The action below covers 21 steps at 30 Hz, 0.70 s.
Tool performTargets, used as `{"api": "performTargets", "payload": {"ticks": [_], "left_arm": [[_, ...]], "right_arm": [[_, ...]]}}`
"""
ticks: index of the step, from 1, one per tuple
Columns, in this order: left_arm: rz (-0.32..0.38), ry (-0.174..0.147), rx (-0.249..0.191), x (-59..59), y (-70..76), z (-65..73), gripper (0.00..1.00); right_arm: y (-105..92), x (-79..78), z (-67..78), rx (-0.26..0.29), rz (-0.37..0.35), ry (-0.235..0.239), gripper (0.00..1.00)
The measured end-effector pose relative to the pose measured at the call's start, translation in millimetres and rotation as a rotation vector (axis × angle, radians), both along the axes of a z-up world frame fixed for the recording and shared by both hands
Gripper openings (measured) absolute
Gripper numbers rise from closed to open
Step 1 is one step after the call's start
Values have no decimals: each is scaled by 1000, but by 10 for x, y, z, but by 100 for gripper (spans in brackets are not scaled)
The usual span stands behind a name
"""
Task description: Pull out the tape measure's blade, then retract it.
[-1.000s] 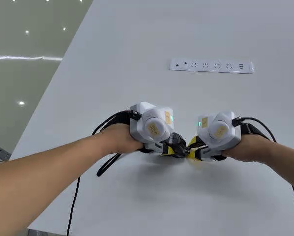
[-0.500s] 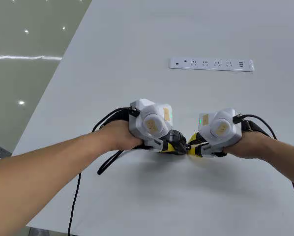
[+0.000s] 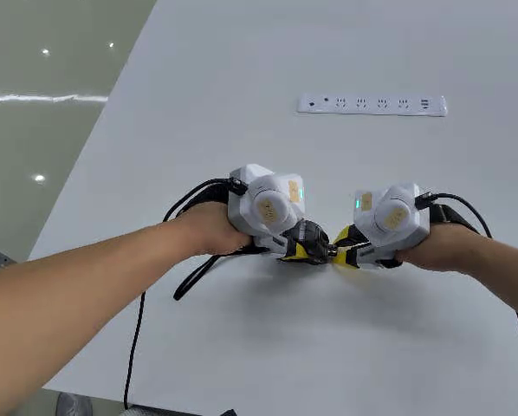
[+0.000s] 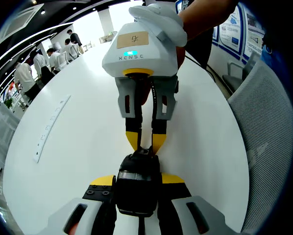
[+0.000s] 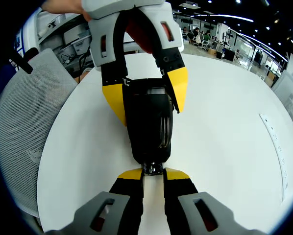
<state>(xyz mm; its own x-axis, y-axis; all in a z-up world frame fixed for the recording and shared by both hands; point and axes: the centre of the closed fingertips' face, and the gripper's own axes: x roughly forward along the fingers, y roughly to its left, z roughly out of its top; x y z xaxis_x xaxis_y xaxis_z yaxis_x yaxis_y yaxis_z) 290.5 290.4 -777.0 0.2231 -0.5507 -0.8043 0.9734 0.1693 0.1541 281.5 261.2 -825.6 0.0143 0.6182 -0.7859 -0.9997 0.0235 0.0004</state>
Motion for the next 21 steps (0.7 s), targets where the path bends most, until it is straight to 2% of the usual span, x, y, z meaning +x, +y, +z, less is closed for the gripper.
{"api": "performTargets", "payload": {"ticks": [21], "left_arm": [[-17, 4, 9, -16, -13, -4, 28]], "right_arm": [[-121, -33, 17, 19, -36, 15, 10]]}}
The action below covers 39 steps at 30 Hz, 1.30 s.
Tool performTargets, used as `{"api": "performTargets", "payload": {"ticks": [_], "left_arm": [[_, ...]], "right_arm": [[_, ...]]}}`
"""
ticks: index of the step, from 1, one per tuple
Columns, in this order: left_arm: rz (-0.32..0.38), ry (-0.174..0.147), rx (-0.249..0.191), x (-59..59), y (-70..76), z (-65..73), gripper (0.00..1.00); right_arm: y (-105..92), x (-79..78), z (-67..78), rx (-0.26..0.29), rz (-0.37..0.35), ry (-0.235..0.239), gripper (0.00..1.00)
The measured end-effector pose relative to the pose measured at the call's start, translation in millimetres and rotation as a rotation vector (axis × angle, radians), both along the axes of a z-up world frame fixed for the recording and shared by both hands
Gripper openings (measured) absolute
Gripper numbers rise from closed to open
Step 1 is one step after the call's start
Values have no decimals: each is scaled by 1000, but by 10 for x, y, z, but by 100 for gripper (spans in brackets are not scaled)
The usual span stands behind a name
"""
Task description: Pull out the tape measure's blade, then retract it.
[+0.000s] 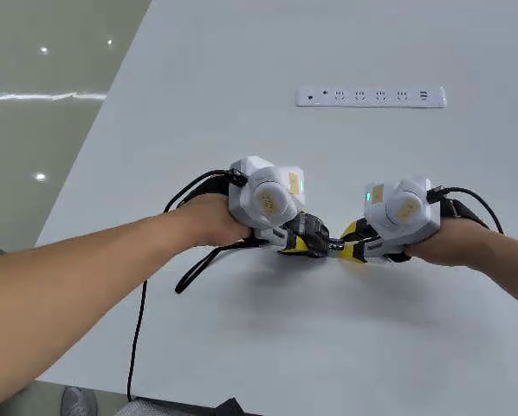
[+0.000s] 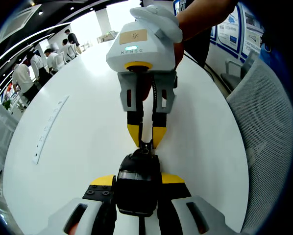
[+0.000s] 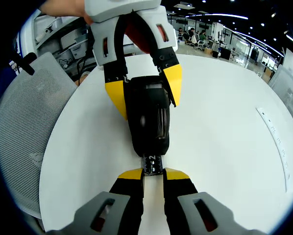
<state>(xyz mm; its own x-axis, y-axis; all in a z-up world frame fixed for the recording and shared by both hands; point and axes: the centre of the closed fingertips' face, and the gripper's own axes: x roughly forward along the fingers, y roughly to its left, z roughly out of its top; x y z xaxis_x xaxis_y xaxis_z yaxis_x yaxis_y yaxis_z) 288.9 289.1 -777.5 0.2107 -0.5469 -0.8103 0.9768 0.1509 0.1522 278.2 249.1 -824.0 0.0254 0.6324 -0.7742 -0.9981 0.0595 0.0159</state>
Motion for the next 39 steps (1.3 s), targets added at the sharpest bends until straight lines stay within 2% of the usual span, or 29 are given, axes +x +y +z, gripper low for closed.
{"api": "performTargets", "payload": {"ticks": [26, 39], "left_arm": [[-5, 0, 5, 0, 2, -5, 28], [-8, -1, 5, -4, -7, -8, 28]], "right_arm": [[-214, -45, 63, 2, -23, 27, 9], [-355, -33, 49, -5, -26, 34, 9]]}}
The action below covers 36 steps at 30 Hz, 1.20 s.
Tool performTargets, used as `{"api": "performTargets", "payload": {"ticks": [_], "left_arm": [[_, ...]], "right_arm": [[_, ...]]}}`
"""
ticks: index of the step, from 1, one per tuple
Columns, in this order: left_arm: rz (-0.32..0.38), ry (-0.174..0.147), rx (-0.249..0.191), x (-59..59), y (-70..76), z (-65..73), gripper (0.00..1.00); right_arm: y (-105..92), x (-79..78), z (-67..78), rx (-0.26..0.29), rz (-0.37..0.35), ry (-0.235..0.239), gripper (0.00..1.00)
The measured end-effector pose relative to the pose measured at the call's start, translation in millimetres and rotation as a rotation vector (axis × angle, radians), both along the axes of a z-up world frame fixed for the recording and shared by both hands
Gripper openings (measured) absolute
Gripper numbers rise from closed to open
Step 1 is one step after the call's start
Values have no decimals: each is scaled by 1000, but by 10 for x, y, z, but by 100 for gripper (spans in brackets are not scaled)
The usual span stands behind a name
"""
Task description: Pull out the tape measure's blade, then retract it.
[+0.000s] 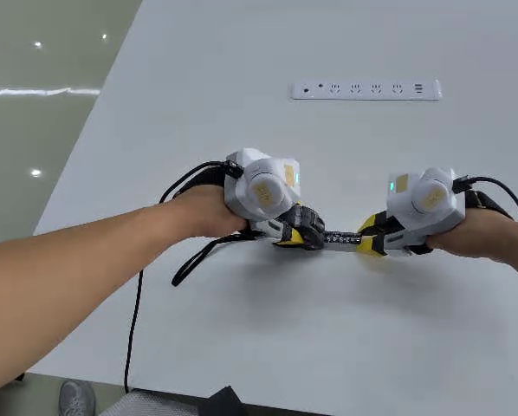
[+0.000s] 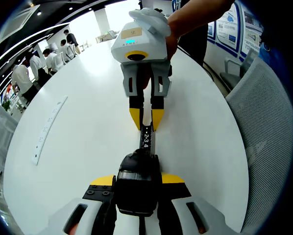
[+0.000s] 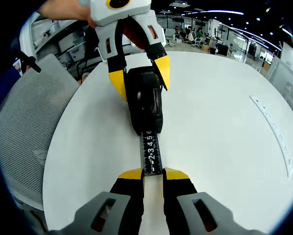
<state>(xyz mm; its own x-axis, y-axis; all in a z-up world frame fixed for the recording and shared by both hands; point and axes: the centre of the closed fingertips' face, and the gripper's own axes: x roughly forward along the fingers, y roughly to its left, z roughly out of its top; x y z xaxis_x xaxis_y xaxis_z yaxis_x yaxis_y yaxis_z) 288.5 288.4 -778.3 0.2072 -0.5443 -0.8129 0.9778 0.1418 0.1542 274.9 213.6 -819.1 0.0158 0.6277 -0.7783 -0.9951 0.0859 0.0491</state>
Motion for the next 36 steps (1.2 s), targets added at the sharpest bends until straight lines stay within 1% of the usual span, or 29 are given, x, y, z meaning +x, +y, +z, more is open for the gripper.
{"api": "performTargets", "payload": {"ticks": [8, 30, 36], "left_arm": [[-1, 0, 1, -1, -2, -1, 28], [-2, 4, 3, 2, -6, 3, 28], [-3, 4, 4, 0, -9, 2, 28]], "right_arm": [[-133, 17, -5, -11, -7, 3, 9], [-419, 52, -11, -27, -29, 13, 9], [-479, 43, 7, -30, -33, 15, 9]]}}
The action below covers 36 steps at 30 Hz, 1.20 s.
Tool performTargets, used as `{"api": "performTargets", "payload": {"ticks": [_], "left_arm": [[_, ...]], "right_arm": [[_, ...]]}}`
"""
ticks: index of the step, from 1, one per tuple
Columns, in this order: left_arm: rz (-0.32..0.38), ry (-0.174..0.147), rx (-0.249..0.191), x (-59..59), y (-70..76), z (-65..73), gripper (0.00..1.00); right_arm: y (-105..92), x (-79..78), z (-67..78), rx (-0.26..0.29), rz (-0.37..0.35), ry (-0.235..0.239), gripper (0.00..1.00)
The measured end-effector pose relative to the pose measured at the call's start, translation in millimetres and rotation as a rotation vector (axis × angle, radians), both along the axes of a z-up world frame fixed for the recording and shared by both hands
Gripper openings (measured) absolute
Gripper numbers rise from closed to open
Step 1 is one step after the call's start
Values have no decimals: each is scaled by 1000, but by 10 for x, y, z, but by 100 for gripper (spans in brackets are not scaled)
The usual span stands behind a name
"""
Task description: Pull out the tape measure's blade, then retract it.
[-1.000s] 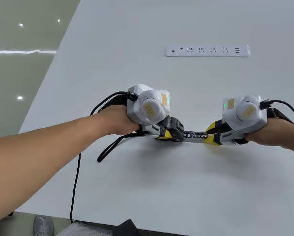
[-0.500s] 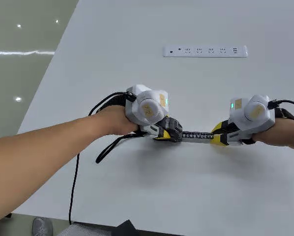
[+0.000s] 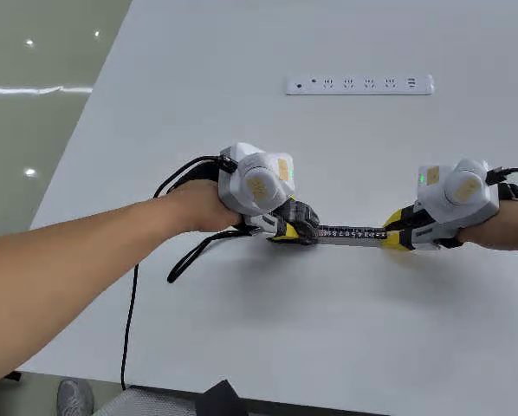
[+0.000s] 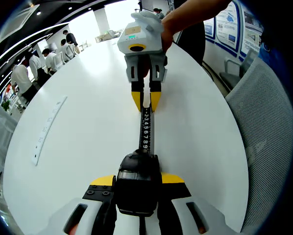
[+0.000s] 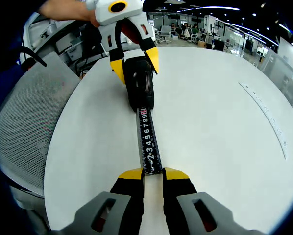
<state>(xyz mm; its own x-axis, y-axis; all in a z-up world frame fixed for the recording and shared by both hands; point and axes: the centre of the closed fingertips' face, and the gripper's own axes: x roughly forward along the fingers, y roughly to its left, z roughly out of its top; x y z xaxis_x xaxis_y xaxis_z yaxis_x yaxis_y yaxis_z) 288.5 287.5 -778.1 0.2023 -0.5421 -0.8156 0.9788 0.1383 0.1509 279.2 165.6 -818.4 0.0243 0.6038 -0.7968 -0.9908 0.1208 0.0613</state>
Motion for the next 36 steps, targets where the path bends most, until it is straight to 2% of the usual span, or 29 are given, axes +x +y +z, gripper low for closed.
{"api": "performTargets", "payload": {"ticks": [36], "left_arm": [[-2, 0, 2, 4, 7, 3, 28]], "right_arm": [[-371, 29, -12, -15, -30, 5, 8]]}}
